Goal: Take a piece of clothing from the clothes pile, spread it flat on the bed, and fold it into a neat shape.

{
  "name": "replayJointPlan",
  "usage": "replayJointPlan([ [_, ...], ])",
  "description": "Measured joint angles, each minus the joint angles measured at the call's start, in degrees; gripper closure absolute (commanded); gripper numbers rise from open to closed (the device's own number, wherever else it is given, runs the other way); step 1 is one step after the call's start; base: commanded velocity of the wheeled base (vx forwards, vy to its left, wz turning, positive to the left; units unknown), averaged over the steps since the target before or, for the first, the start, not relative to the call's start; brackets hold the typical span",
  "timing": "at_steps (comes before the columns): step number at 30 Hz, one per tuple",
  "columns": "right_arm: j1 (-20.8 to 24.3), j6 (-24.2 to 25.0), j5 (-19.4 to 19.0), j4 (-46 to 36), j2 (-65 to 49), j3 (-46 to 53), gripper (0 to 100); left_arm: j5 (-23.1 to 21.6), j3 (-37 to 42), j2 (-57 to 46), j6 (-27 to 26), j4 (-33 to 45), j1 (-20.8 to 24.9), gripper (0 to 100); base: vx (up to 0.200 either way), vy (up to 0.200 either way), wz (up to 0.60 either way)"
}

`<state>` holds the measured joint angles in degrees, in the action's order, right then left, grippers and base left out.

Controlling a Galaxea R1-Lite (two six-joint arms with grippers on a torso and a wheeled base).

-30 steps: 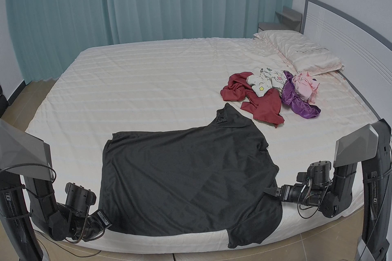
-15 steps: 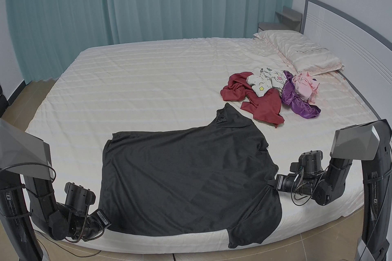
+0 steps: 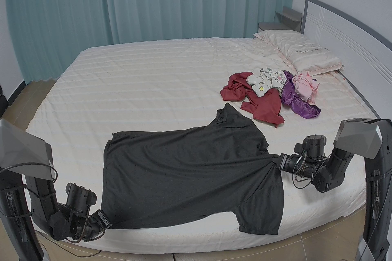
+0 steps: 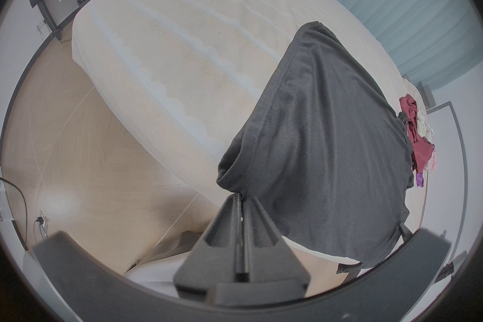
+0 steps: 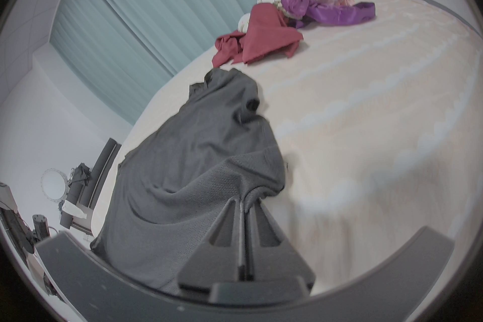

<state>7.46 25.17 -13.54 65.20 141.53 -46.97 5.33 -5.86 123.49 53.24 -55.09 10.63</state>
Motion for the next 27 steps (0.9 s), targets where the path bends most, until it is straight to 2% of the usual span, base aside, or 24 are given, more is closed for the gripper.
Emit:
replayJointPlan([
  [7, 0.0, -0.3, -0.4, -1.8, 0.3, -3.7, 100, 0.0, -0.1, 0.3, 0.0, 0.0, 0.0, 100, 0.000, 0.000, 0.00],
  [8, 0.1, -0.4, -0.4, -2.5, 0.4, -4.0, 0, 0.0, -0.1, 0.3, 0.0, 0.0, 0.0, 100, 0.000, 0.000, 0.00],
  [14, 0.3, -0.2, 0.6, -3.2, 1.1, -5.4, 0, 0.0, -0.1, 0.5, 0.0, 0.0, 0.0, 100, 0.000, 0.000, 0.00],
  [19, -1.4, -0.2, 2.4, -3.2, 0.6, -4.5, 0, -0.1, -0.1, 0.6, 0.0, 0.0, 0.0, 100, 0.000, 0.000, 0.00],
  [27, -6.5, 0.1, 0.5, -2.7, -2.5, 1.2, 0, -0.1, -0.1, 0.6, 0.0, 0.0, 0.0, 100, 0.000, 0.000, 0.00],
])
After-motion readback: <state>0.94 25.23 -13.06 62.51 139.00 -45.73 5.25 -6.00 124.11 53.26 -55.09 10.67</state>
